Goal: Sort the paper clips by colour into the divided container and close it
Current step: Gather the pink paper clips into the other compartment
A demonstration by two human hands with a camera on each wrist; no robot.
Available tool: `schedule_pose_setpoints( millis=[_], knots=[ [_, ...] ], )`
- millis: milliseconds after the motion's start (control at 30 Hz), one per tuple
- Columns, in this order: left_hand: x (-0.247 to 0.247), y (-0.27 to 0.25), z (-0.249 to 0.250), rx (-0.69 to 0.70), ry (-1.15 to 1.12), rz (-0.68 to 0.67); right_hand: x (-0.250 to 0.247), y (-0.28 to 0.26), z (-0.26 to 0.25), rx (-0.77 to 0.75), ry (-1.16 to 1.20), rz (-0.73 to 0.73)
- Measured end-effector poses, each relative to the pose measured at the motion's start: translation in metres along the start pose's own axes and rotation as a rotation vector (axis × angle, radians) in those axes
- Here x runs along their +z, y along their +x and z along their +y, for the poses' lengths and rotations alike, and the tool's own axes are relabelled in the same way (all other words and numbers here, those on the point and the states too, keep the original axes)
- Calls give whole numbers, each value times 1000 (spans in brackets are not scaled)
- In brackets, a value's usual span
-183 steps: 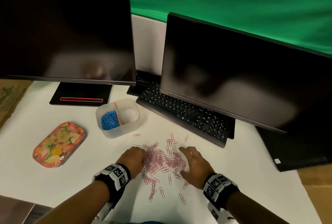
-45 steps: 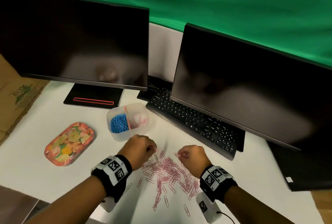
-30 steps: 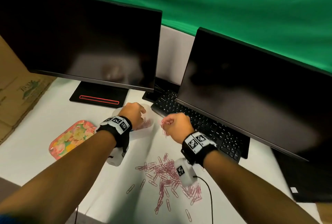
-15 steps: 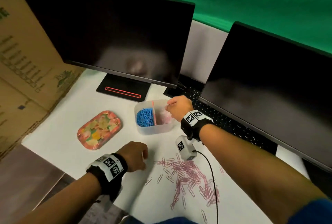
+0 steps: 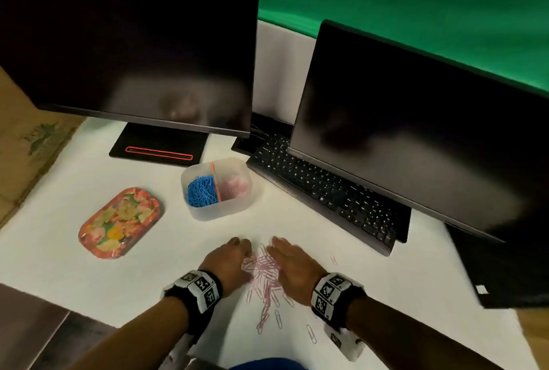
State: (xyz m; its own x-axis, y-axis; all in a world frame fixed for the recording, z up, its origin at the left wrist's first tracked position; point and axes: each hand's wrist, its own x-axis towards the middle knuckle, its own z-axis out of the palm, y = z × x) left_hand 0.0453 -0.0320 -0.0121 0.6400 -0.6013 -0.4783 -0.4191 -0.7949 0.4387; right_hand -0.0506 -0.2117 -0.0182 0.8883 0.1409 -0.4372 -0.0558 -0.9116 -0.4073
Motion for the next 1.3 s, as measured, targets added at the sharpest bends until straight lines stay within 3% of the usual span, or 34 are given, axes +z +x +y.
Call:
schedule_pose_setpoints(
  millis=[67,133,233,333,433,567,733,800,900,967,1300],
  knots=[
    [2,0,5,5,18,78,7,-17,6,-59,17,32],
    [2,-3,3,-13,17,109,6,-34,18,-22,32,111],
    [7,-10,-3,4,40,57,-1,-56,42,264,102,228],
    [20,-21,-2,149,92,-63,0,-80,54,471,172,189],
    [37,-28,7,287,279,-108,16,-98,45,377,103,129],
    [45,-21,16,295,324,-62,28,-102,23,132,93,70],
    [29,-7,21,273,295,25,16,-109,35,117,187,199],
    [24,-8,19,236,276,7,11,-120,35,83,141,70],
    [21,-12,14,177,275,-66,18,-123,15,20,56,-295],
    [23,-14,12,139,286,-100,31,-117,5,41,89,-377],
    [24,2,29,130,168,-108,13,-53,3,96,137,-102]
  ],
)
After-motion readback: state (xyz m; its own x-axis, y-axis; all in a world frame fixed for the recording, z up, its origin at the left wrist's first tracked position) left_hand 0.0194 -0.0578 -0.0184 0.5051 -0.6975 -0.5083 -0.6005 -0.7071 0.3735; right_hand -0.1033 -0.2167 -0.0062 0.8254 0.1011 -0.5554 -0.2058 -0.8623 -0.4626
